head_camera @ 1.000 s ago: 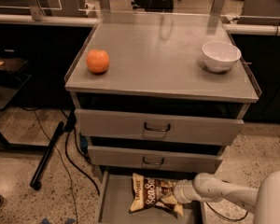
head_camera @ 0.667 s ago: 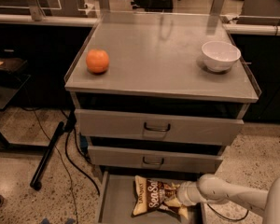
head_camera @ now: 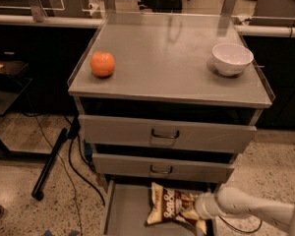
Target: Pick brown chip bag from bottom drawer and place on counter
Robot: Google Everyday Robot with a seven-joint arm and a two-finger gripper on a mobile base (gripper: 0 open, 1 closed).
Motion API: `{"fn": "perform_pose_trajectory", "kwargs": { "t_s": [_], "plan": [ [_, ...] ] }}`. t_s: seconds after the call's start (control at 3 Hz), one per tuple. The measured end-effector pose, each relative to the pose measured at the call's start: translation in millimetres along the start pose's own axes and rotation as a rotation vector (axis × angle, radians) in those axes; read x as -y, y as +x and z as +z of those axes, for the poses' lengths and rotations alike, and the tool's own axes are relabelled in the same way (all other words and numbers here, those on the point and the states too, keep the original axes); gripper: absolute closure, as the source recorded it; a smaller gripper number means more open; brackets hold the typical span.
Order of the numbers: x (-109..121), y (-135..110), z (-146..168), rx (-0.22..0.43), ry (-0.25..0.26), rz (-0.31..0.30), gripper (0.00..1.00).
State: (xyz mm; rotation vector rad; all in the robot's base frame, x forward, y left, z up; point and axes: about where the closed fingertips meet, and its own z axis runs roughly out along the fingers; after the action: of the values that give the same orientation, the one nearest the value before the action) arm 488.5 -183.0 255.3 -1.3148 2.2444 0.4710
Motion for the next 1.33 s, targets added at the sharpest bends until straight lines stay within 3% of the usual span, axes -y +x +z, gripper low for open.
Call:
{"fn": "perform_pose_trajectory", "kwargs": {
  "t_s": [0.33, 0.67, 1.0, 1.33],
  "plan": [
    [-46.9, 23.6, -72.3, -0.020, 0.066, 0.039, 1.00],
    [-47.1, 21.2, -75.0, -0.017, 0.067, 0.039, 1.00],
    [-47.4, 2.2, -100.5, 0.010, 0.083, 0.044, 1.00],
    [-58.8, -14.1, -147.5, -0.002, 0.125, 0.031, 1.00]
  ]
}}
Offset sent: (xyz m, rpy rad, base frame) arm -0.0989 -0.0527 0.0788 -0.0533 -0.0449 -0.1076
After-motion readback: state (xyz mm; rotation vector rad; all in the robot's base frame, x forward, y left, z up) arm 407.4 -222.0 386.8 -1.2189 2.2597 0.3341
